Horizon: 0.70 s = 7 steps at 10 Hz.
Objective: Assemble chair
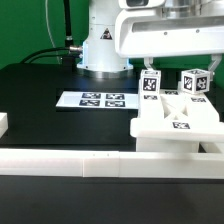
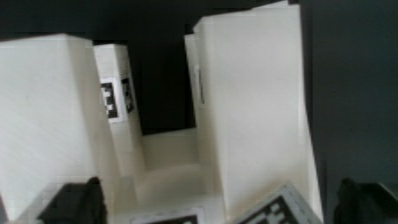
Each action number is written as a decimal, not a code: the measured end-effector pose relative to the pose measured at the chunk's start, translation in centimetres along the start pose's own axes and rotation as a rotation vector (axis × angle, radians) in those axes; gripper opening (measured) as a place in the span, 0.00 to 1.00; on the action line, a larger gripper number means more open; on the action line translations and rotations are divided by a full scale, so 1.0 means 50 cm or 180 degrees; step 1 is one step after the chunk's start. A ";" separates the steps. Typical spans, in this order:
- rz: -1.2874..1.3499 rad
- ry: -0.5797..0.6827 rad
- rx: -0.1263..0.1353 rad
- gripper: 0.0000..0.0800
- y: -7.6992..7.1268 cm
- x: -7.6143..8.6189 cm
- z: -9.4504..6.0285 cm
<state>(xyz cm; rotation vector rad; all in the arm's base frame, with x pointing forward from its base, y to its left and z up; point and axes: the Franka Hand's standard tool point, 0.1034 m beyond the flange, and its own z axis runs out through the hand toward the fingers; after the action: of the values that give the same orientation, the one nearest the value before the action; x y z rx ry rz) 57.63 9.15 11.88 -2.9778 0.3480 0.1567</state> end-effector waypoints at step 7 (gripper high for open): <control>-0.0192 0.0077 -0.0111 0.81 -0.009 0.011 -0.009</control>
Offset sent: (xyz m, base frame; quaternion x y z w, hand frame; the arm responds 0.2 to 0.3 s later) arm 0.0000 0.0000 0.0000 0.0000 0.0000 0.0000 1.0000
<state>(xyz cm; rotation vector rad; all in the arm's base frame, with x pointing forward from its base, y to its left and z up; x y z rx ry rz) 58.31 9.40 12.31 -3.0228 0.2605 0.1217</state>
